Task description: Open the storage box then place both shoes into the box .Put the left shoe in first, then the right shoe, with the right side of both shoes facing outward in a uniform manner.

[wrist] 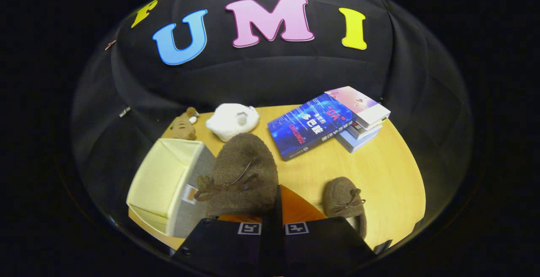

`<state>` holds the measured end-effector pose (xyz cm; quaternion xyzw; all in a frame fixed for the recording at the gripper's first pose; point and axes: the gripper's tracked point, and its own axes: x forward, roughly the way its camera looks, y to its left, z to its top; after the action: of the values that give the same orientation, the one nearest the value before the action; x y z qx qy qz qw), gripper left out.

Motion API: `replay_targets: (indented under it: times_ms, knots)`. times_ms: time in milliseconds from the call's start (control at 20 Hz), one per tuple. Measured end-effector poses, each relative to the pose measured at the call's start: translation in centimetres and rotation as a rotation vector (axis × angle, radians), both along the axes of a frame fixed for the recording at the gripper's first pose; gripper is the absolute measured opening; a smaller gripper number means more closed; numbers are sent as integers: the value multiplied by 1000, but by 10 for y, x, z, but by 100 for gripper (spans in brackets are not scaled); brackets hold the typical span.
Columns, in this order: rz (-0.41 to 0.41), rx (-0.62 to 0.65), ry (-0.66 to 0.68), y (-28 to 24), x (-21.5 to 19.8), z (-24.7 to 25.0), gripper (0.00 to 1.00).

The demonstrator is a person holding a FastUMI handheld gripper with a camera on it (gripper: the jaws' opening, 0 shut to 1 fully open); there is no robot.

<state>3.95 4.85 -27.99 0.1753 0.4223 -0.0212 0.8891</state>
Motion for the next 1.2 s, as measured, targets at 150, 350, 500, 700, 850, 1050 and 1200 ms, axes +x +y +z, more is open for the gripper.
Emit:
replay_targets:
  times_ms: [150,350,500,700,850,1050,1200]
  knots:
    - [4,33,-20,51,26,31,6]
    - [-67,28,-3,113,54,32,6]
    - [-93,24,53,160,65,9,6]
    - [-97,-40,132,205,60,-33,6]
    - [-123,-25,181,234,53,-57,6]
    - [-104,-51,209,251,50,-74,7]
    - [-108,-40,212,257,52,-79,14]
